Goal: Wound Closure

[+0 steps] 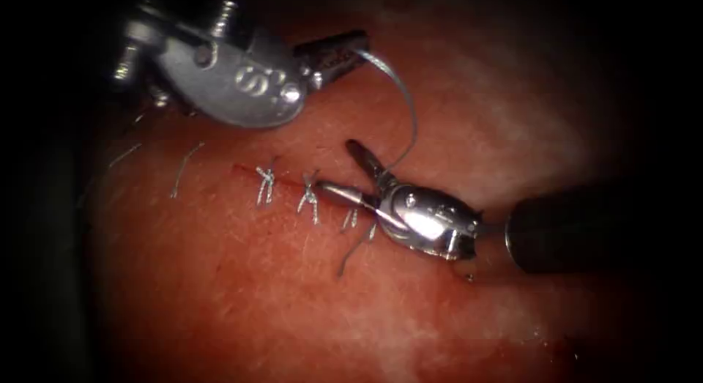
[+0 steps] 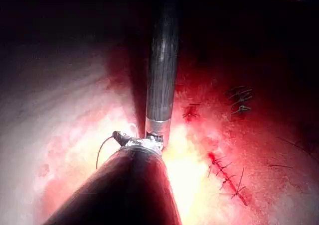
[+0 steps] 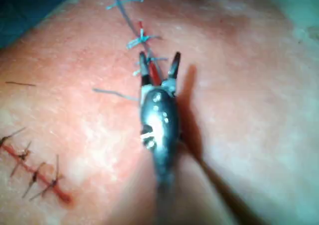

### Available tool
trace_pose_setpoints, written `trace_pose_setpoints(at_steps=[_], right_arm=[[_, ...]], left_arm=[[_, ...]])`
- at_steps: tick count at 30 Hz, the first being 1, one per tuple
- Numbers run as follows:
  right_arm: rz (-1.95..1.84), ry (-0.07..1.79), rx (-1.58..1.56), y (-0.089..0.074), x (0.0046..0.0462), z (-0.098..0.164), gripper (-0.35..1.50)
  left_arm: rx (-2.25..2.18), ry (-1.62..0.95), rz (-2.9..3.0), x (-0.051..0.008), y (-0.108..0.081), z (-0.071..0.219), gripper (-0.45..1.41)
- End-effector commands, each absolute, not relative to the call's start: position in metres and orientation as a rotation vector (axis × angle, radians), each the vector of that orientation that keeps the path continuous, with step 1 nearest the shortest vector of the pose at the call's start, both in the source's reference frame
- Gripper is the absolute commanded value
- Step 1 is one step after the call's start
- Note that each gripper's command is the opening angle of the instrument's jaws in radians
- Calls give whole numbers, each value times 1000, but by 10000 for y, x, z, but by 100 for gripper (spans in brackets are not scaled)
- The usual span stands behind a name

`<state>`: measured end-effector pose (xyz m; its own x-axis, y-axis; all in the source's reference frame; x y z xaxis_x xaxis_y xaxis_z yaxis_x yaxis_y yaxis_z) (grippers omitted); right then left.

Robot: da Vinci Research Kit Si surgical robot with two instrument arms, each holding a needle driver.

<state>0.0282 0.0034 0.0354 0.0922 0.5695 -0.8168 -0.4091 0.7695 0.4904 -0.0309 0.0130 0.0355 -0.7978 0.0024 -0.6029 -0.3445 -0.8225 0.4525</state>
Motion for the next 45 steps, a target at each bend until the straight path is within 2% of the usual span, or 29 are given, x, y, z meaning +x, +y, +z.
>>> trace_pose_setpoints(at_steps=[1, 12, 16, 18, 19, 20, 21, 22, 29, 30, 31, 32, 45], right_arm=[[733, 1286, 153, 22, 288, 360, 148], [729, 1280, 148, 21, 288, 367, 147], [733, 1281, 152, 20, 287, 367, 133], [719, 1291, 169, 20, 287, 367, 108], [707, 1299, 182, 20, 286, 367, 76], [694, 1308, 196, 19, 285, 367, 11], [694, 1308, 196, 19, 285, 367, 11], [670, 1305, 175, 19, 284, 367, -35], [656, 1343, 106, 33, 266, 355, -35], [666, 1352, 97, 35, 262, 352, -13], [688, 1351, 76, 37, 258, 350, 37], [755, 1307, 14, 42, 247, 342, 146], [727, 1313, 62, 35, 146, 324, 148]], left_arm=[[-901, 831, 2684, -313, 120, 358, -45], [-902, 832, 2690, -313, 115, 349, -45], [-902, 832, 2690, -313, 115, 349, -45], [-902, 833, 2690, -314, 114, 348, -45], [-902, 833, 2690, -314, 113, 348, -45], [-907, 834, 2690, -314, 113, 348, -45], [-907, 834, 2690, -314, 113, 348, -45], [-907, 834, 2690, -314, 111, 346, -45], [-914, 834, 2690, -315, 107, 341, -45], [-915, 834, 2690, -315, 108, 342, -45], [-915, 834, 2689, -316, 109, 343, -45], [-914, 835, 2687, -319, 111, 346, -45], [-932, 850, 2658, -362, 152, 393, -45]])
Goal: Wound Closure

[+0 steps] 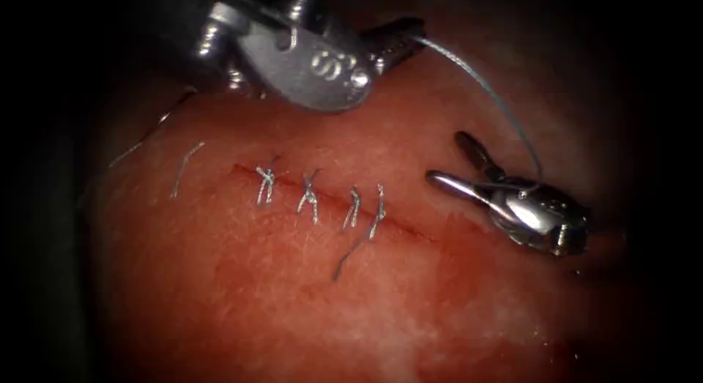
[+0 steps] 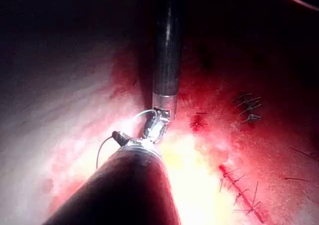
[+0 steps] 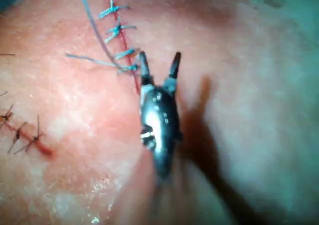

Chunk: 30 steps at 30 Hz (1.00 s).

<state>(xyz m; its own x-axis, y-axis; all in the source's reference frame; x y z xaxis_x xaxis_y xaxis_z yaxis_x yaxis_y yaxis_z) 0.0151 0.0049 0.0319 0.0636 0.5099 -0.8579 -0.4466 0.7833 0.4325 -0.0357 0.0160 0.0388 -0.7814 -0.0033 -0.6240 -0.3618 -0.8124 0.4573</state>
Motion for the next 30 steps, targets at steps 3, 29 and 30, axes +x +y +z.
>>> trace_pose_setpoints(at_steps=[3, 29, 30], right_arm=[[746, 1280, 40, 34, 119, 323, 148], [799, 1142, -56, -14, 24, 340, 148], [804, 1143, -24, -21, 34, 343, 148]], left_arm=[[-940, 828, 2660, -383, 158, 415, -45], [-898, 508, 2531, -526, 174, 566, 32], [-949, 444, 2501, -515, 167, 565, 39]])
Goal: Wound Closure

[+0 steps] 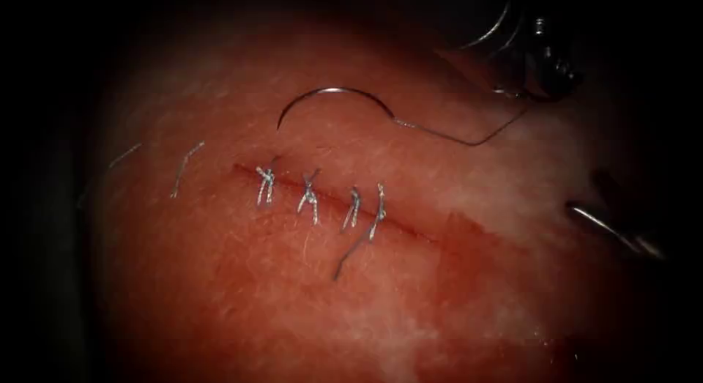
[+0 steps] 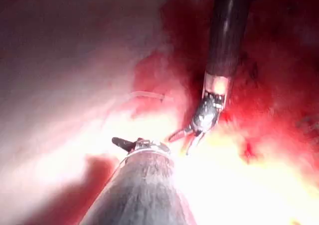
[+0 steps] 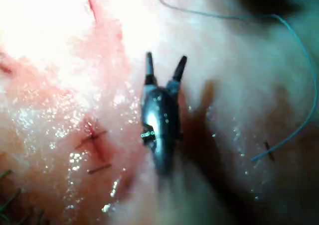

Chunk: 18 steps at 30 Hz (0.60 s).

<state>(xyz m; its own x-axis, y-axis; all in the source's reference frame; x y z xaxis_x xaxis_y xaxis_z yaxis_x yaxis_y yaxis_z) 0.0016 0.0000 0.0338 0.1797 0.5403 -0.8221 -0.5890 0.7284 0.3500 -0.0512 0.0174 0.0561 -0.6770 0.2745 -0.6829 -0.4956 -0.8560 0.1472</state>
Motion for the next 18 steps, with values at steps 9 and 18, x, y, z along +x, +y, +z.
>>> trace_pose_setpoints(at_steps=[9, 18], right_arm=[[703, 1164, 190, -69, 133, 320, 146], [653, 1214, 165, -57, 151, 283, 145]], left_arm=[[-1332, 68, 2344, -386, 85, 521, 66], [-1515, -61, 2516, -316, 4, 527, 10]])
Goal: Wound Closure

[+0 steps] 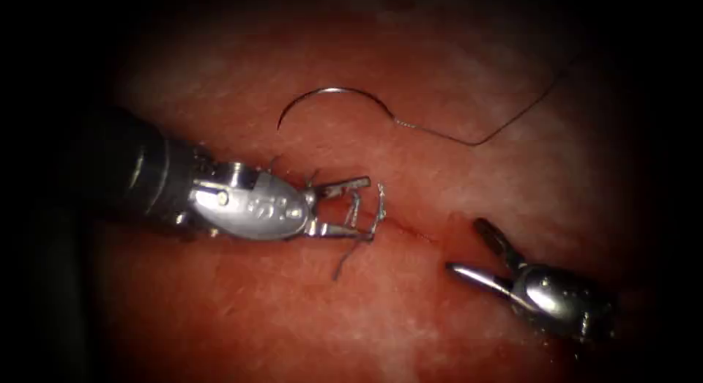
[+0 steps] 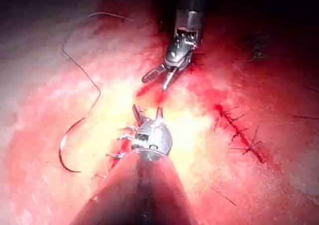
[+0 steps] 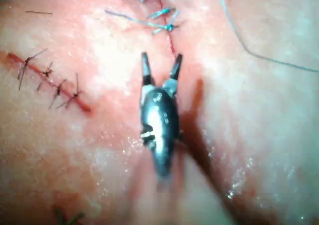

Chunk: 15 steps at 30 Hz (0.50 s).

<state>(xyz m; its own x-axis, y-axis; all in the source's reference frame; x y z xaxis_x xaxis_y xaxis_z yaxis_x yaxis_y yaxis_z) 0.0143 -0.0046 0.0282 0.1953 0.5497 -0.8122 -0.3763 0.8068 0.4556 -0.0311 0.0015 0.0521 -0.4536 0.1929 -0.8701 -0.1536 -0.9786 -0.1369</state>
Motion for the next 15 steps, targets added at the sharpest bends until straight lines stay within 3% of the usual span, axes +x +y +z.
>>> trace_pose_setpoints(at_steps=[1, 8, 15], right_arm=[[650, 1213, 162, -56, 151, 282, 145], [583, 1184, 117, -50, 156, 272, 146], [579, 1180, 112, -50, 159, 274, 148]], left_arm=[[-1541, -54, 2531, -313, -3, 532, 10], [-1656, -171, 2658, -298, -50, 577, 14], [-1680, -126, 2681, -301, -49, 590, 22]])
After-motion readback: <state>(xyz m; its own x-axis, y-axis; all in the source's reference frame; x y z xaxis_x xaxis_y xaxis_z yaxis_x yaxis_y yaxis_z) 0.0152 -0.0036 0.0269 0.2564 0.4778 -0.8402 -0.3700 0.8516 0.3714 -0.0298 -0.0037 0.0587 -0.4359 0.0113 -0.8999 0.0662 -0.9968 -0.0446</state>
